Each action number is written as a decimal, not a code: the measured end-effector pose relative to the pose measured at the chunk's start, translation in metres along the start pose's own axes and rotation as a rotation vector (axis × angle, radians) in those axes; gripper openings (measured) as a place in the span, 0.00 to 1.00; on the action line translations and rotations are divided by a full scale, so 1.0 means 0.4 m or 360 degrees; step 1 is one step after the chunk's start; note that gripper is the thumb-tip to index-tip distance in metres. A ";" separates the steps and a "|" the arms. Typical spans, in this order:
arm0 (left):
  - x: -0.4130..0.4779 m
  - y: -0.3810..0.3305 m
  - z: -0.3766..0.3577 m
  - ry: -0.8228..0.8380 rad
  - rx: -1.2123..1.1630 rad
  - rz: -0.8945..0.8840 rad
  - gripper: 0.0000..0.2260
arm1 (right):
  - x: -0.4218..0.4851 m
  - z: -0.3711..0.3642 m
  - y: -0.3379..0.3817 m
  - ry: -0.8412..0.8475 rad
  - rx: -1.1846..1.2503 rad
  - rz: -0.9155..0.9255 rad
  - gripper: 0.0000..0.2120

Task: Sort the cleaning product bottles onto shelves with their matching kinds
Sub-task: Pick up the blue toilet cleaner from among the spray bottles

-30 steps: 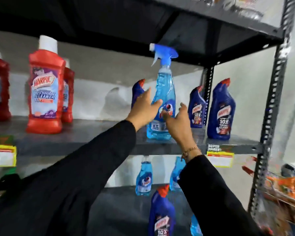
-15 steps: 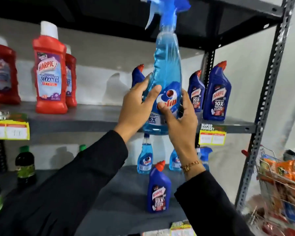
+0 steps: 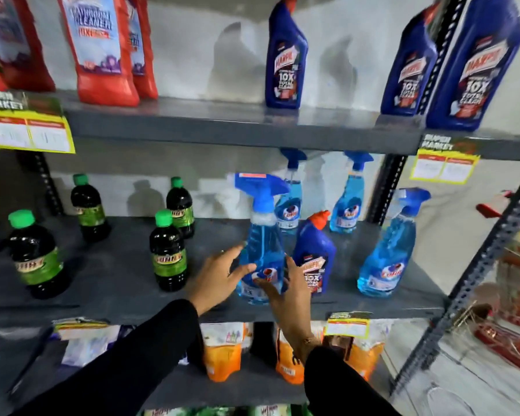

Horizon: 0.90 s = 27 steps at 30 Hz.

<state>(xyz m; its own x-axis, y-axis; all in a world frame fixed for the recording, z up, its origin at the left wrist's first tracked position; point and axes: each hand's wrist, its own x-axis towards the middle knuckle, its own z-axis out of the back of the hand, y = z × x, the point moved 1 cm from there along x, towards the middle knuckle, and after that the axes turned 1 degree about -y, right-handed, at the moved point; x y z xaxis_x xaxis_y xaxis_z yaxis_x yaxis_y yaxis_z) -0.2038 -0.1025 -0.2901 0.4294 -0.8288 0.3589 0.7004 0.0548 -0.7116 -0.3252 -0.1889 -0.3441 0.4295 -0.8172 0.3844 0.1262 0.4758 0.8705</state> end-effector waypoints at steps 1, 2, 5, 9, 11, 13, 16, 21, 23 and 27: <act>0.014 0.024 -0.011 0.0035 -0.0005 0.0083 0.22 | 0.014 -0.019 -0.021 0.0030 -0.0039 -0.0043 0.30; 0.031 0.046 -0.022 0.0053 -0.0011 0.0147 0.22 | 0.033 -0.040 -0.047 0.0056 -0.0064 -0.0085 0.30; 0.077 0.086 -0.049 0.0048 0.0001 0.0223 0.21 | 0.084 -0.070 -0.077 0.0093 -0.0082 -0.0147 0.28; 0.120 0.113 -0.069 0.0021 0.0023 0.0214 0.21 | 0.126 -0.081 -0.088 0.0076 -0.0101 -0.0146 0.27; 0.125 0.133 -0.082 0.0028 -0.0008 0.0209 0.22 | 0.131 -0.081 -0.094 0.0099 -0.0122 -0.0154 0.28; 0.115 0.156 -0.100 -0.0016 -0.0018 0.0226 0.23 | 0.122 -0.076 -0.094 0.0143 -0.0126 -0.0117 0.26; 0.077 0.154 -0.131 -0.0502 0.0179 0.0079 0.22 | 0.086 -0.053 -0.092 -0.0021 -0.0316 0.0200 0.21; 0.047 0.047 -0.225 -0.0674 0.0007 -0.0598 0.11 | 0.035 0.046 -0.150 -0.0634 -0.0474 0.0268 0.25; 0.061 -0.001 -0.270 -0.0513 -0.0175 -0.0592 0.12 | 0.051 0.086 -0.209 -0.0649 -0.0405 -0.0122 0.35; 0.117 -0.039 -0.326 -0.0264 -0.0401 -0.0076 0.24 | 0.097 0.131 -0.238 -0.0202 0.0012 -0.0562 0.37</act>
<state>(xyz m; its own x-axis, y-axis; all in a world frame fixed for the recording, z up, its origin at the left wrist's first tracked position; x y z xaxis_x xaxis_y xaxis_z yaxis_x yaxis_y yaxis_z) -0.2688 -0.2148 -0.3408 0.5011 -0.7237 0.4745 0.5676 -0.1391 -0.8115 -0.3674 -0.2829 -0.3961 0.2462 -0.9645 0.0951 0.2396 0.1556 0.9583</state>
